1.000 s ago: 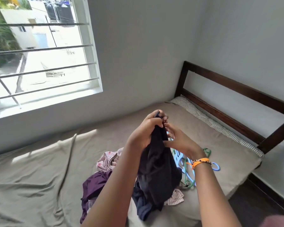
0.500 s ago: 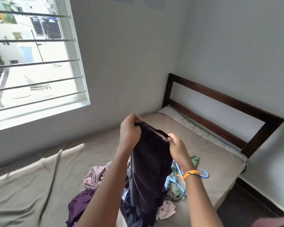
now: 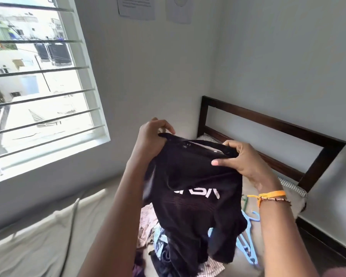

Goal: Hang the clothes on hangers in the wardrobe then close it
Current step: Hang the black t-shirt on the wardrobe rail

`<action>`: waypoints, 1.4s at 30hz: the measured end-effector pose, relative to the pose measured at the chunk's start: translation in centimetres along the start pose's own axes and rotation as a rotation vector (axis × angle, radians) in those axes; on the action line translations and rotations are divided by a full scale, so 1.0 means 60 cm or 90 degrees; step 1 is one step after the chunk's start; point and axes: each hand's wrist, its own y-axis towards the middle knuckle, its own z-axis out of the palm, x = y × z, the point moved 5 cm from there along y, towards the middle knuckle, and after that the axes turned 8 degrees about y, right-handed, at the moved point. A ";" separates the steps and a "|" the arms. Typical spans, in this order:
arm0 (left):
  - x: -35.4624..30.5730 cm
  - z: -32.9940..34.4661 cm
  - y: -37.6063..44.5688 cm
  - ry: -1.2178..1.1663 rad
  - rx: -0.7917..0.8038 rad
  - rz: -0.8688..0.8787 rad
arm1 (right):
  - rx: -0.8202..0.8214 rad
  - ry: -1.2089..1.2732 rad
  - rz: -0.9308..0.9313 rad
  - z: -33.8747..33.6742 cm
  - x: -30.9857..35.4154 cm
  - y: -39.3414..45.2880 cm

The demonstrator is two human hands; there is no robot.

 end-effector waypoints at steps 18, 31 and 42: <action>0.102 0.065 -0.026 -0.089 0.054 -0.293 | -0.419 0.227 0.178 -0.049 -0.105 0.007; -0.030 -0.077 0.019 -0.431 -0.207 -0.200 | -0.457 0.385 -0.228 -0.098 0.135 -0.042; 0.159 0.326 -0.071 -0.006 0.282 -0.426 | -0.168 0.014 0.469 -0.011 -0.421 0.041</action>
